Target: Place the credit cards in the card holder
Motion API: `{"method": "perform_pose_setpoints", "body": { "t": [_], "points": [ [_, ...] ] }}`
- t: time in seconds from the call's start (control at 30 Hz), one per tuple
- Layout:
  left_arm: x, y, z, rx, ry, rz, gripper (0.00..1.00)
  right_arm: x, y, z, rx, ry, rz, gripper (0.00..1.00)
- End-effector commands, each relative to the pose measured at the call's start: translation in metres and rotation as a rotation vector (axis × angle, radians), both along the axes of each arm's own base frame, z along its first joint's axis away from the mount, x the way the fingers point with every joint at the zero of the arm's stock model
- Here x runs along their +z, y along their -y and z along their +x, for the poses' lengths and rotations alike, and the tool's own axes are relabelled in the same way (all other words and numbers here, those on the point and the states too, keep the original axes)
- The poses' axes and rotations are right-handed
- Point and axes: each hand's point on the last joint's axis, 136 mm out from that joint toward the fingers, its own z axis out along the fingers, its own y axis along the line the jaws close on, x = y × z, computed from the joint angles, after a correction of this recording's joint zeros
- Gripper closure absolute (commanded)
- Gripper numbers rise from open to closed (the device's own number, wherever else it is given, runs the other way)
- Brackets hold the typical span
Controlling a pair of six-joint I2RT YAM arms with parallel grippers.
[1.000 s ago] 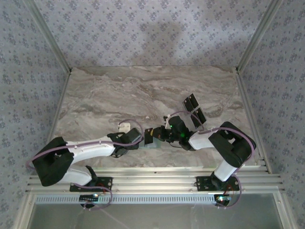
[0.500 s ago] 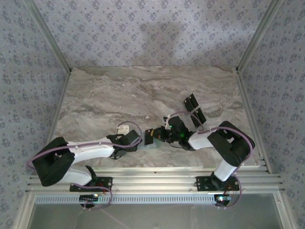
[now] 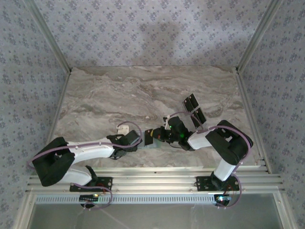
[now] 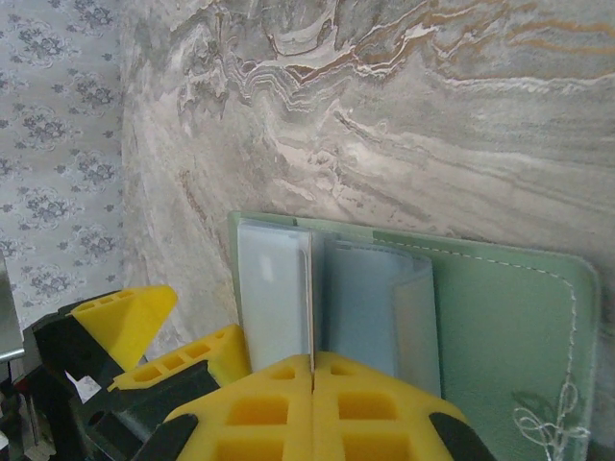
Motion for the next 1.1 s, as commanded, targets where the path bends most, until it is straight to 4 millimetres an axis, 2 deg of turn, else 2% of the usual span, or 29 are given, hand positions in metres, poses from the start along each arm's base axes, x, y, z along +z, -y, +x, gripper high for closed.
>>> {"method": "perform_pose_setpoints", "body": {
  "t": [0.0, 0.5, 1.07],
  "points": [
    [-0.009, -0.008, -0.007, 0.004, -0.034, 0.023, 0.0, 0.011, -0.004, -0.001, 0.007, 0.026, 0.022, 1.0],
    [-0.01, -0.008, -0.007, 0.003, -0.038, 0.029, 0.0, 0.012, 0.001, 0.0, -0.003, 0.038, 0.015, 1.0],
    [-0.011, -0.006, -0.006, -0.001, -0.047, 0.04, 0.0, -0.011, 0.004, -0.004, 0.003, 0.0, 0.003, 1.0]
  ]
}}
